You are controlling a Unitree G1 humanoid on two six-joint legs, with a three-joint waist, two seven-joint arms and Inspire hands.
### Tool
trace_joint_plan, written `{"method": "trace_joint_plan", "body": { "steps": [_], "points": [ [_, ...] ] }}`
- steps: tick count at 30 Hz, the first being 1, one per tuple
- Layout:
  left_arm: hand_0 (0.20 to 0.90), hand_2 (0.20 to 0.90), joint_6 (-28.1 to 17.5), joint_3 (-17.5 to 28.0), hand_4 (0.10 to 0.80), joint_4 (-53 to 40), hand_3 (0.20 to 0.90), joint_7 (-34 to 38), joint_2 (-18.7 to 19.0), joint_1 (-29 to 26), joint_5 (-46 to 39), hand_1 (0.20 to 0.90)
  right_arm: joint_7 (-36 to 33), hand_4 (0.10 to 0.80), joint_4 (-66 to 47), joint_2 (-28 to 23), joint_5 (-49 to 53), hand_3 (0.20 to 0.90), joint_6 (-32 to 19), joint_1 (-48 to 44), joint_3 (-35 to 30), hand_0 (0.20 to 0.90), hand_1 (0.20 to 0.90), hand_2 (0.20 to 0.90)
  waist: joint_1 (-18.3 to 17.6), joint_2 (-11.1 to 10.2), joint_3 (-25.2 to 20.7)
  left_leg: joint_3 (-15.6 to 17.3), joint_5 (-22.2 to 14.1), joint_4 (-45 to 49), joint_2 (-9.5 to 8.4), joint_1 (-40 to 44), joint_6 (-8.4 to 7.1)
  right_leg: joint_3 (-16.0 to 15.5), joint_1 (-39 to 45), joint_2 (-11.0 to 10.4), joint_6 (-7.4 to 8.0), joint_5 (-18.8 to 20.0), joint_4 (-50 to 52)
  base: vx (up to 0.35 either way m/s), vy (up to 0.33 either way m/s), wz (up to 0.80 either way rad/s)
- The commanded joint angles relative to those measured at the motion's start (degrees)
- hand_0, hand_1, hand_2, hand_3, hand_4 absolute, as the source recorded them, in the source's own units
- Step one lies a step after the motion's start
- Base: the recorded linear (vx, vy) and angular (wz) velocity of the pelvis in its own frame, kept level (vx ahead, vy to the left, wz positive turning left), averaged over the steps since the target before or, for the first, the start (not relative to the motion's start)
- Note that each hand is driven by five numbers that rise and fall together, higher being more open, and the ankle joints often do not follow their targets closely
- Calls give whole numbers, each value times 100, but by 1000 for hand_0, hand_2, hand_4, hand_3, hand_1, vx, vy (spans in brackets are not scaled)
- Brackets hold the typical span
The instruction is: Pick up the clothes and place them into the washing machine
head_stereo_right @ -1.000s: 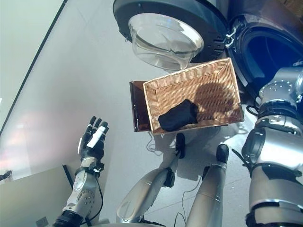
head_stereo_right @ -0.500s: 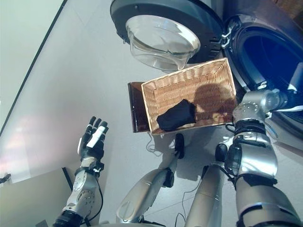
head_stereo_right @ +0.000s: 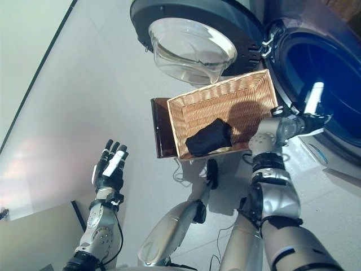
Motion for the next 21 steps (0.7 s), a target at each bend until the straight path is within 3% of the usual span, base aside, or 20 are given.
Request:
{"method": "trace_joint_plan", "body": {
  "steps": [1, 5, 6, 10, 19, 21],
  "points": [
    [900, 900, -549, 324, 800, -321, 900, 136, 129, -28, 16, 900, 130, 800, -704, -84, -595, 900, -399, 78, 307, 900, 900, 900, 126, 103, -80, 358, -725, 371, -141, 52, -389, 207, 256, 263, -239, 295, -794, 18, 8, -5],
    [900, 900, -565, 397, 800, -363, 900, 174, 136, -14, 89, 900, 1, 800, -1012, -42, -1342, 900, -48, 346, 671, 900, 900, 900, 97, 21, -48, 345, -743, 425, -129, 70, -383, 209, 284, 271, -246, 283, -756, 0, -10, 0],
    [900, 900, -568, 462, 800, -369, 900, 179, 156, 10, 155, 900, -57, 800, -1132, -161, -2331, 900, 501, 563, 1058, 900, 900, 900, 84, -45, -17, 347, -757, 461, -129, 68, -380, 197, 298, 273, -256, 260, -732, -36, -32, 1],
    [900, 900, -612, 632, 800, -444, 900, 274, 138, 25, 337, 900, -163, 800, -1351, -305, -3743, 900, 1212, 800, 1538, 900, 900, 900, 67, -134, 25, 383, -720, 459, -72, -6, -381, 183, 254, 324, -270, 338, -801, -3, -9, 0],
    [900, 900, -656, 833, 800, -440, 900, 293, 71, -12, 558, 900, -32, 800, -1348, -646, -5392, 900, 1886, 880, 2004, 900, 900, 900, 66, -240, 62, 362, -681, 395, -26, -12, -395, 144, 252, 354, -267, 381, -884, 0, 0, 0],
    [900, 900, -677, 918, 800, -450, 900, 238, 88, -20, 609, 900, 148, 800, -1390, -970, -6311, 900, 2253, 839, 2359, 900, 900, 900, 55, -287, 89, 349, -690, 411, -29, -1, -403, 135, 262, 351, -264, 355, -859, 0, 0, 0]
  ]
}}
